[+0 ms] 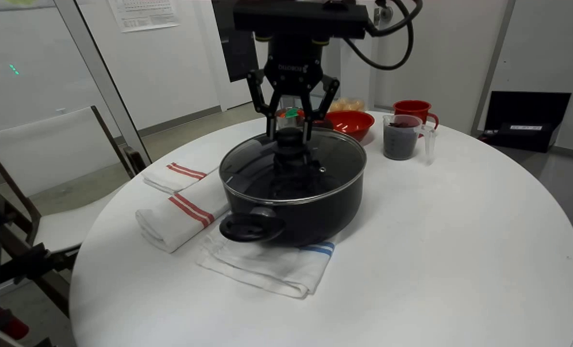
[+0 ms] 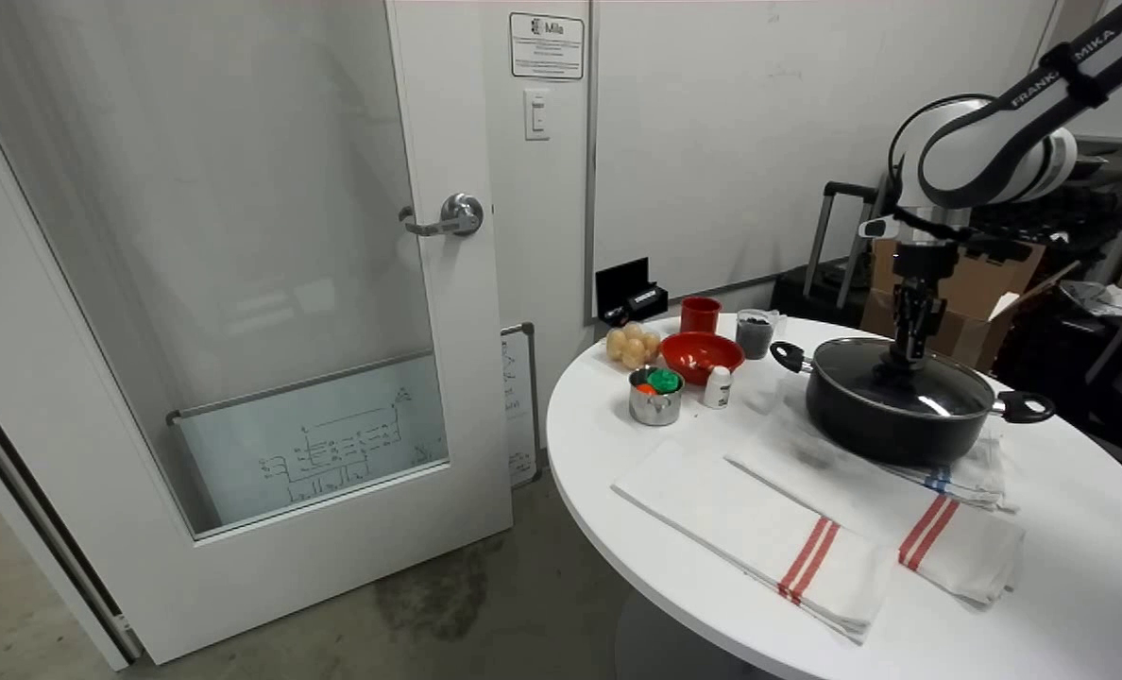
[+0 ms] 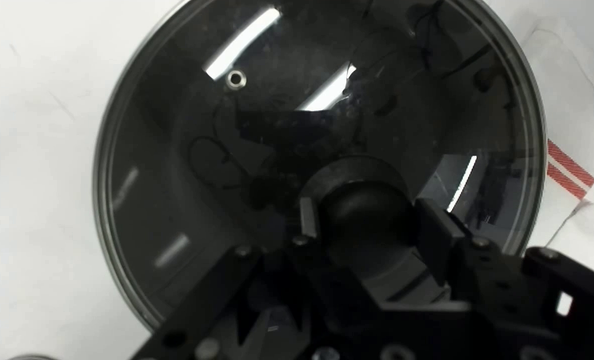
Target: Remove the glass lid from the black pot.
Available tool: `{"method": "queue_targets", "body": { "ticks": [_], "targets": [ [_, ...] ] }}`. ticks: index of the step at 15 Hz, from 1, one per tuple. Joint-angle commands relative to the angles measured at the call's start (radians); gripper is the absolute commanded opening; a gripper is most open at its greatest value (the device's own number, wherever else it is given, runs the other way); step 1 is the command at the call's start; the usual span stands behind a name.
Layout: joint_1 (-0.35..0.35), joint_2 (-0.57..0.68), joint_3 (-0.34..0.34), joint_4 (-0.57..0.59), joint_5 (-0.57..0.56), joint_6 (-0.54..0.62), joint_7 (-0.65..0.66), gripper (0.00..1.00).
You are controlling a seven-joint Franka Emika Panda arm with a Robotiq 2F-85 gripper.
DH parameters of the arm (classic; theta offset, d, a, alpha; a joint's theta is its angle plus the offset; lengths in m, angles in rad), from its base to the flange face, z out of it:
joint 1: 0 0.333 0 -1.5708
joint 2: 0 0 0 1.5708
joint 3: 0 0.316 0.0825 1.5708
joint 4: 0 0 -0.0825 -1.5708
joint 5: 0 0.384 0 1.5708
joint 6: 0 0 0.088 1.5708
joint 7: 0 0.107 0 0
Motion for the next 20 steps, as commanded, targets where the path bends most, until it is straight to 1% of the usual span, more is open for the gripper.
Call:
{"method": "queue_targets", "body": {
  "ticks": [1, 6, 10, 15, 20],
  "targets": [
    [-0.004, -0.061, -0.001, -0.039, -0.028, 0.018, 0.015, 0.25],
    [0.002, -0.136, -0.011, -0.071, -0.060, 0.031, 0.015, 0.25],
    [0.004, -0.189, -0.005, -0.073, -0.077, 0.030, 0.000, 0.25],
    [0.021, -0.188, 0.024, -0.014, -0.078, -0.001, -0.043, 0.25],
    [0.064, -0.145, 0.065, 0.081, -0.084, -0.061, -0.106, 0.25]
  ]
}}
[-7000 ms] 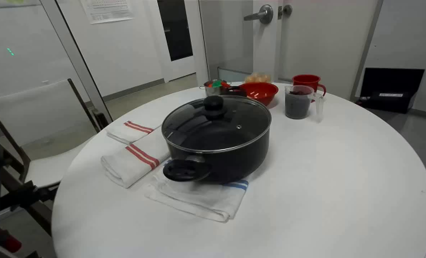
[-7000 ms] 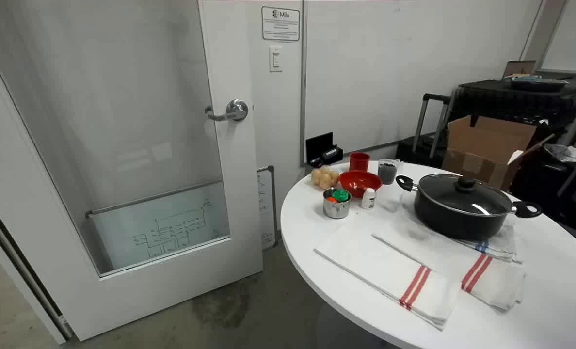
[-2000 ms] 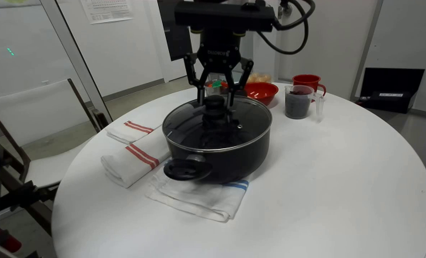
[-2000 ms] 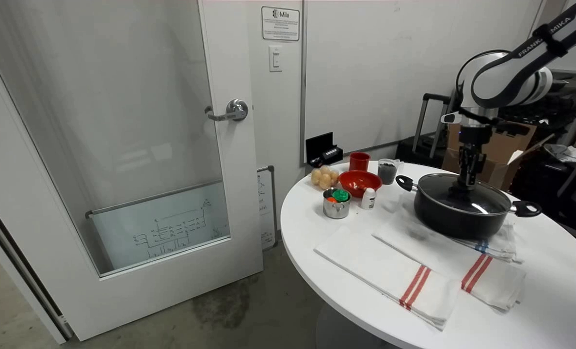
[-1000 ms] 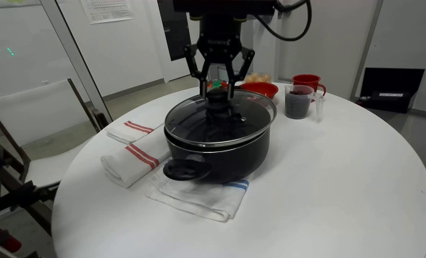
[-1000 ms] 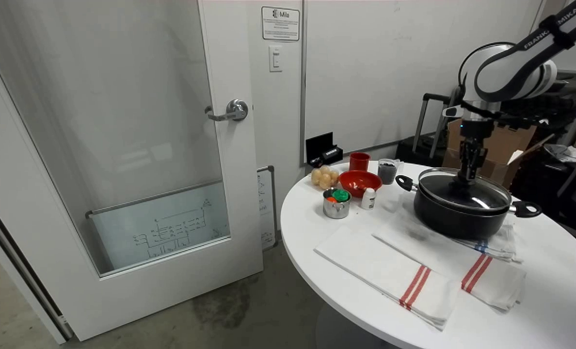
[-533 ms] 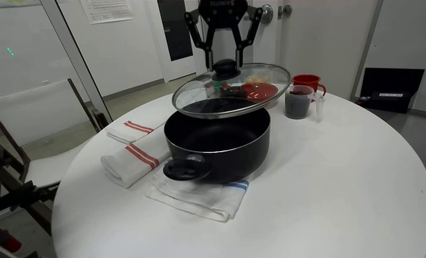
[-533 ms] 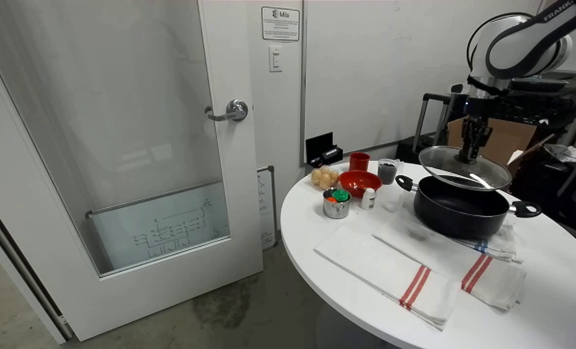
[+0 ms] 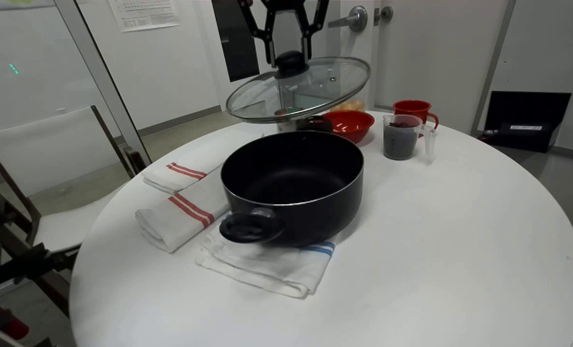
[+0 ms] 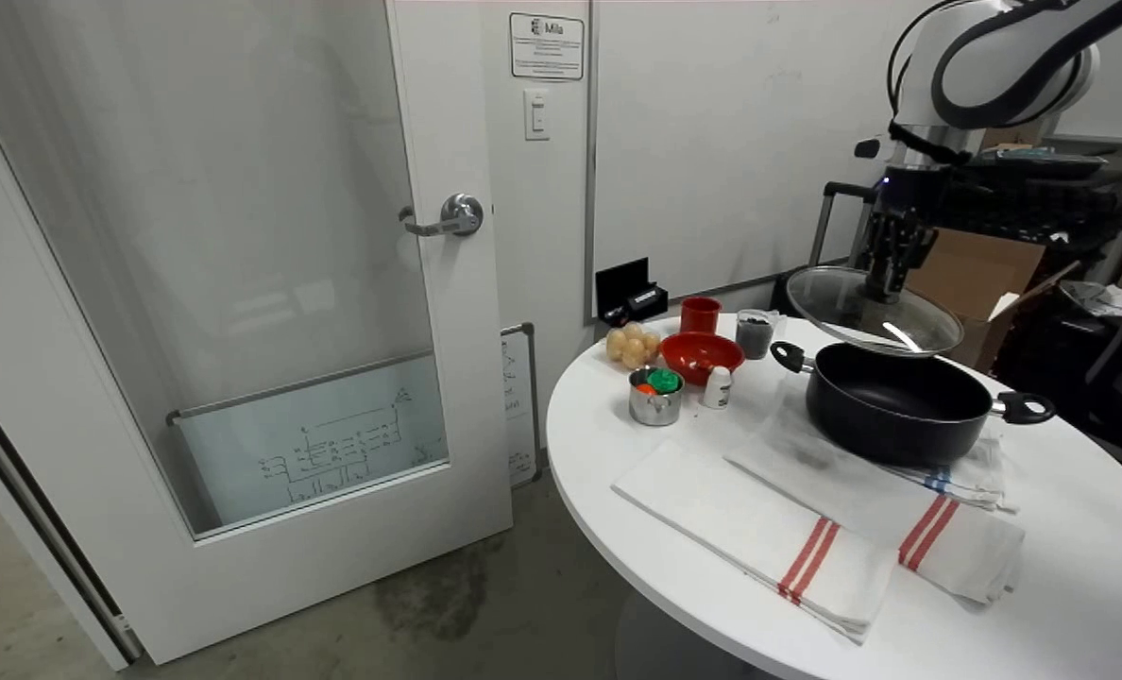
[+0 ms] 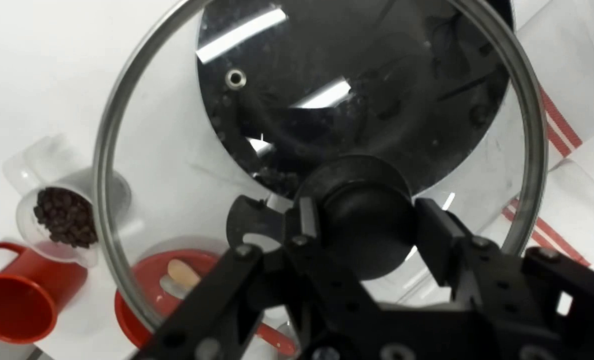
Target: Remove the glass lid from the black pot.
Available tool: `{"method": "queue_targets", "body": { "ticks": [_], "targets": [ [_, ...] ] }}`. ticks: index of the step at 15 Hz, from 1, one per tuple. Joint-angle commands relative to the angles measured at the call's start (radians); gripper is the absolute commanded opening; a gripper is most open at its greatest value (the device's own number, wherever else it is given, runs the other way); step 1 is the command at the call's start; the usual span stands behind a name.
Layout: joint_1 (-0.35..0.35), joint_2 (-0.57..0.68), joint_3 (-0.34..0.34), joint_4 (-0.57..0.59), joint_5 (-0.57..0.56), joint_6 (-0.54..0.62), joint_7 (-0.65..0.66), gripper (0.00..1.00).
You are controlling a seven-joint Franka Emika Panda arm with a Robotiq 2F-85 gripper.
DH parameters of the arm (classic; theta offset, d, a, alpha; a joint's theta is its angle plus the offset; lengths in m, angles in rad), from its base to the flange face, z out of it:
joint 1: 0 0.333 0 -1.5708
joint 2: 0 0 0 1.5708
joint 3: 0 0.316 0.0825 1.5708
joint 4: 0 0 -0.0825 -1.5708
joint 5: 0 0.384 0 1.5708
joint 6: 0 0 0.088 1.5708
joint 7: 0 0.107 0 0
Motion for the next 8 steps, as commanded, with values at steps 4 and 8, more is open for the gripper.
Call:
{"method": "queue_targets", "body": {
  "ticks": [4, 8],
  "targets": [
    [0.067, 0.107, 0.057, 0.214, -0.010, -0.154, -0.102, 0.25],
    [0.115, 0.216, 0.084, 0.362, -0.011, -0.254, -0.133, 0.25]
  ]
}}
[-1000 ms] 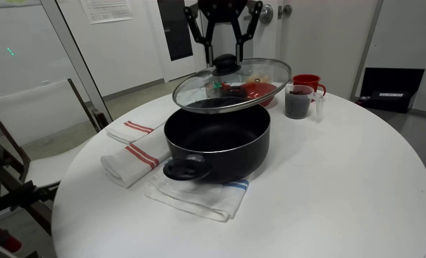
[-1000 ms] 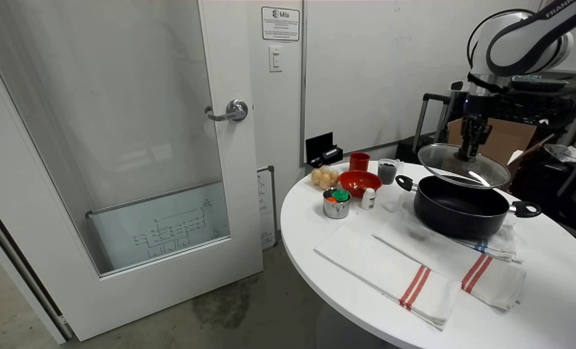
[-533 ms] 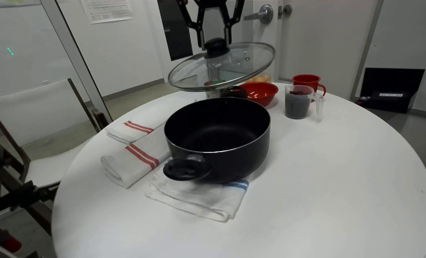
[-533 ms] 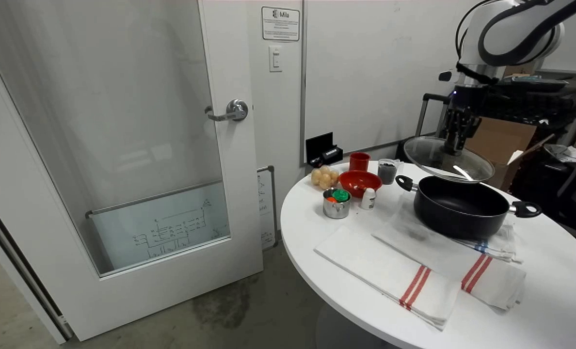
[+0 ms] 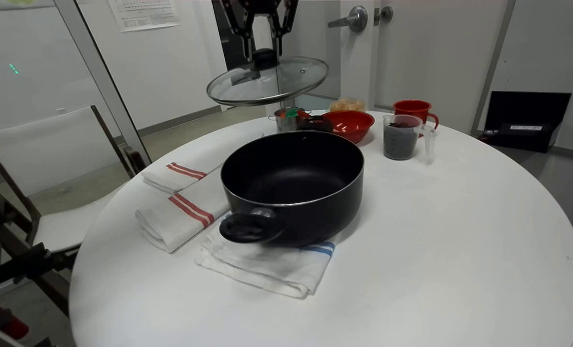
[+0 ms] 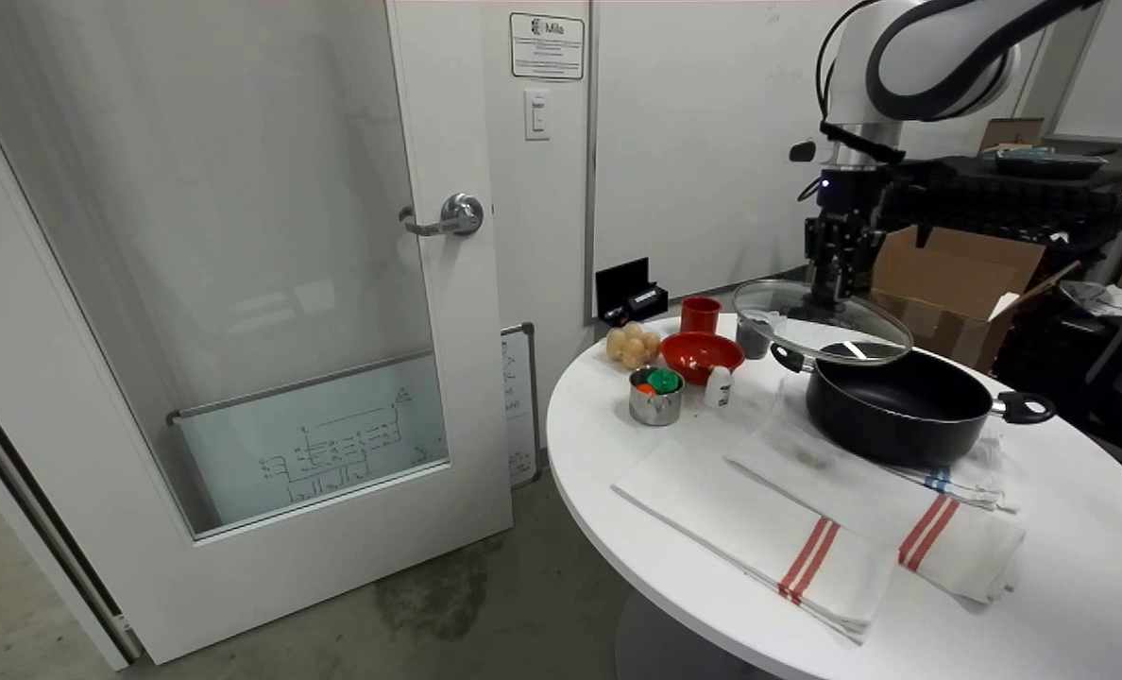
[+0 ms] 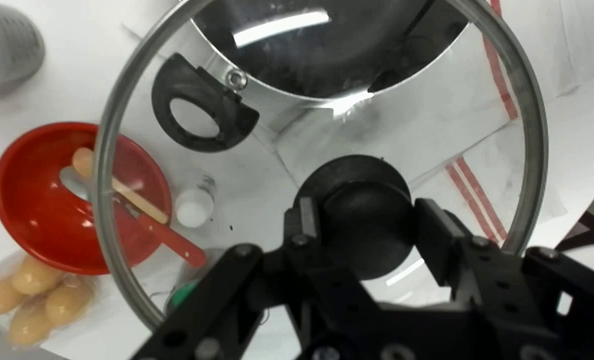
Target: Remove the glass lid from the black pot.
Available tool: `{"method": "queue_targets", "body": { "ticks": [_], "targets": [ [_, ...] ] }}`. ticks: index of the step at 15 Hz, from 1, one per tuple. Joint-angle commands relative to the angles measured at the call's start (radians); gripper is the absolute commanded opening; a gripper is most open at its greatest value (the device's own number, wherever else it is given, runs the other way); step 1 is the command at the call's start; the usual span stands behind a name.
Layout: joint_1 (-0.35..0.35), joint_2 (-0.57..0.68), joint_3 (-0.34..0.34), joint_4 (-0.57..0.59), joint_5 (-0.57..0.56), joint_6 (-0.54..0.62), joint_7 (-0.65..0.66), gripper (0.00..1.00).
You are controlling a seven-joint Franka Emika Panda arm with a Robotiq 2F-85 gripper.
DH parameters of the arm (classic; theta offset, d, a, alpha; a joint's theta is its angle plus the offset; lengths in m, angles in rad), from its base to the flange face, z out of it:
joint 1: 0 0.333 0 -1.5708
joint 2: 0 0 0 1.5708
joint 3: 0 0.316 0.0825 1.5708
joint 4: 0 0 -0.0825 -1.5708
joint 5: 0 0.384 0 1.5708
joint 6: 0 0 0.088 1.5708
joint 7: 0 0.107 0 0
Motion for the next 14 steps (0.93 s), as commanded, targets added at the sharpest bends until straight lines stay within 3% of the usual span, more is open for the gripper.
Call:
{"method": "queue_targets", "body": {
  "ticks": [1, 8, 14],
  "targets": [
    [0.039, 0.122, 0.023, 0.188, -0.011, -0.120, -0.047, 0.25],
    [0.131, 0.267, 0.064, 0.330, -0.033, -0.232, -0.132, 0.25],
    [0.182, 0.344, 0.077, 0.363, -0.053, -0.206, -0.194, 0.25]
  ]
}}
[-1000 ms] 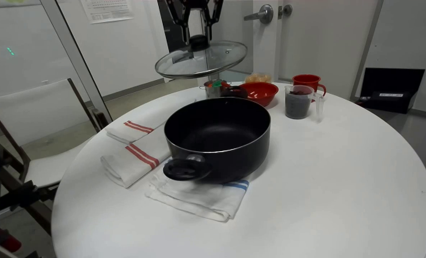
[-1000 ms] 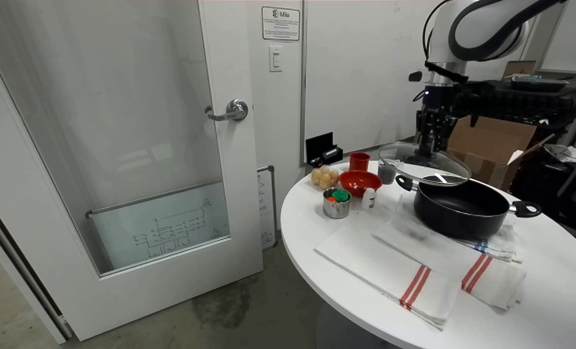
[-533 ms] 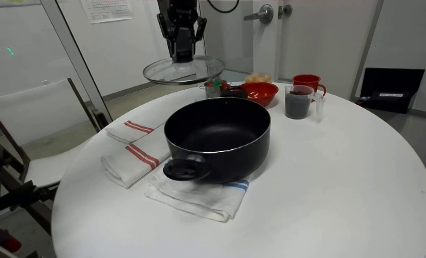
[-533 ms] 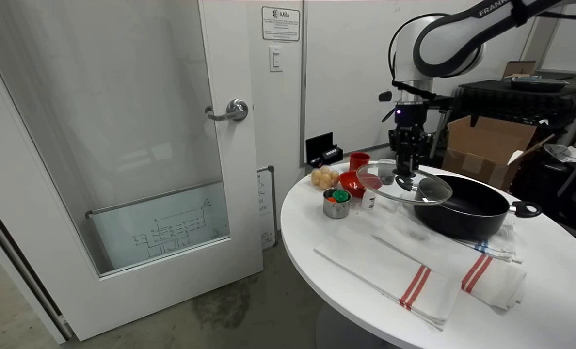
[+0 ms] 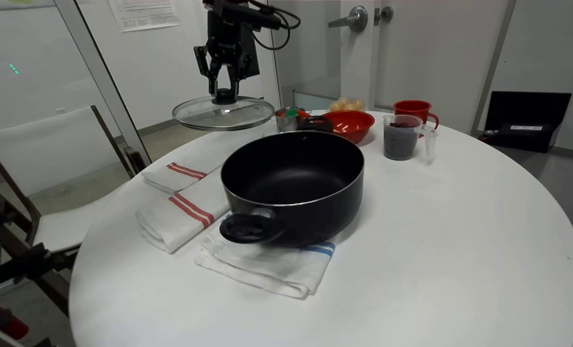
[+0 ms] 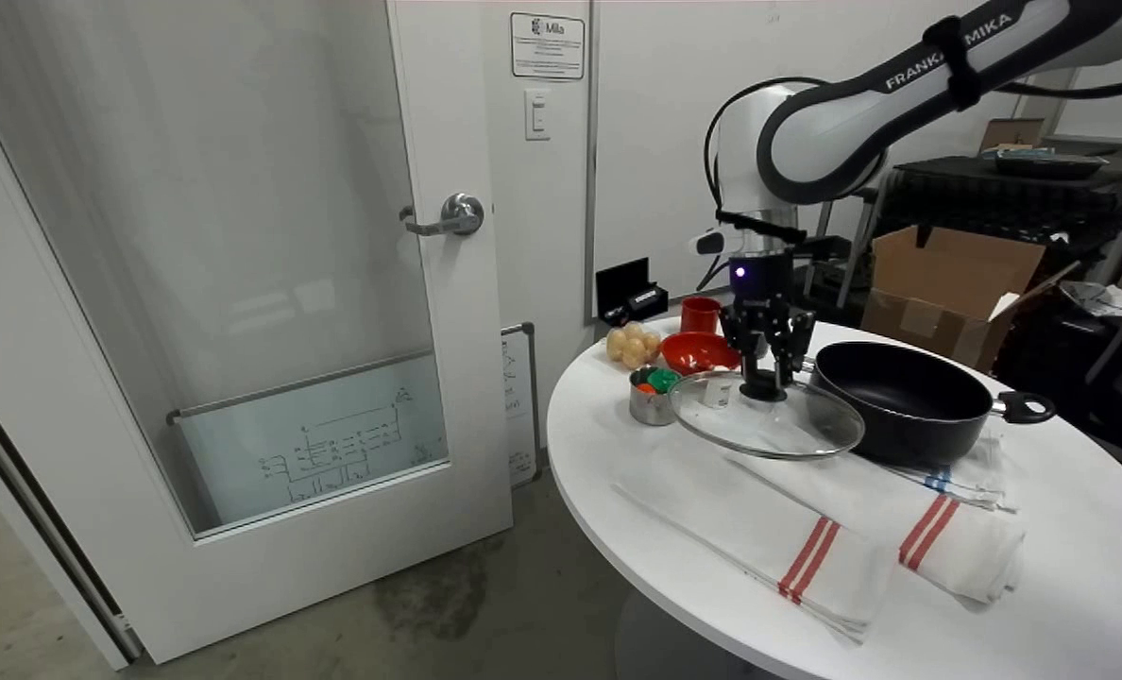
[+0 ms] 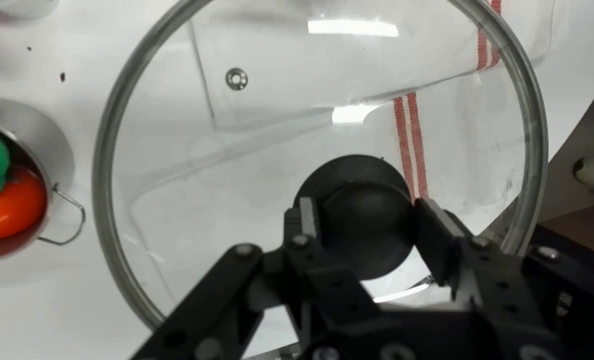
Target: Remove the glass lid from the black pot.
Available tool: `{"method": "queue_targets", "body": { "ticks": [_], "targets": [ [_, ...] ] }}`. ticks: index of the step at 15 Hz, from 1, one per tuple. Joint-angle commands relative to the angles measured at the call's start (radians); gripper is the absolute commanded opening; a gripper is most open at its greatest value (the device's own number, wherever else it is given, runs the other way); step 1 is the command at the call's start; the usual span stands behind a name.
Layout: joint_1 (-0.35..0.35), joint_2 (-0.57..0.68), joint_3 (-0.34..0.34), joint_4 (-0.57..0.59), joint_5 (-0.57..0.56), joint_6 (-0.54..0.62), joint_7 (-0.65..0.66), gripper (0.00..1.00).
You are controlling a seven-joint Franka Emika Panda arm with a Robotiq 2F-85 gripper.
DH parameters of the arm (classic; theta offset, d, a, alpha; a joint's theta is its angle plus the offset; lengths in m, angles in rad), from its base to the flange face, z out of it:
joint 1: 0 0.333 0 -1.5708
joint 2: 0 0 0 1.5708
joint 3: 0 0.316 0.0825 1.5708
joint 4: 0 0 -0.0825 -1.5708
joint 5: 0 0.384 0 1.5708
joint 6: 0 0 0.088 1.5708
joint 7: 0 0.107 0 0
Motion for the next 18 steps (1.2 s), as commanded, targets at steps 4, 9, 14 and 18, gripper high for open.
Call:
{"method": "queue_targets", "body": {
  "ticks": [4, 9, 14, 18],
  "targets": [
    [0.027, 0.069, 0.006, 0.044, -0.041, 0.020, -0.069, 0.25],
    [0.041, 0.076, -0.013, -0.019, -0.105, 0.134, -0.093, 0.25],
    [0.044, 0.082, -0.035, -0.081, -0.194, 0.250, -0.093, 0.25],
    [0.042, 0.075, -0.039, -0.139, -0.227, 0.281, -0.084, 0.25]
  ]
}}
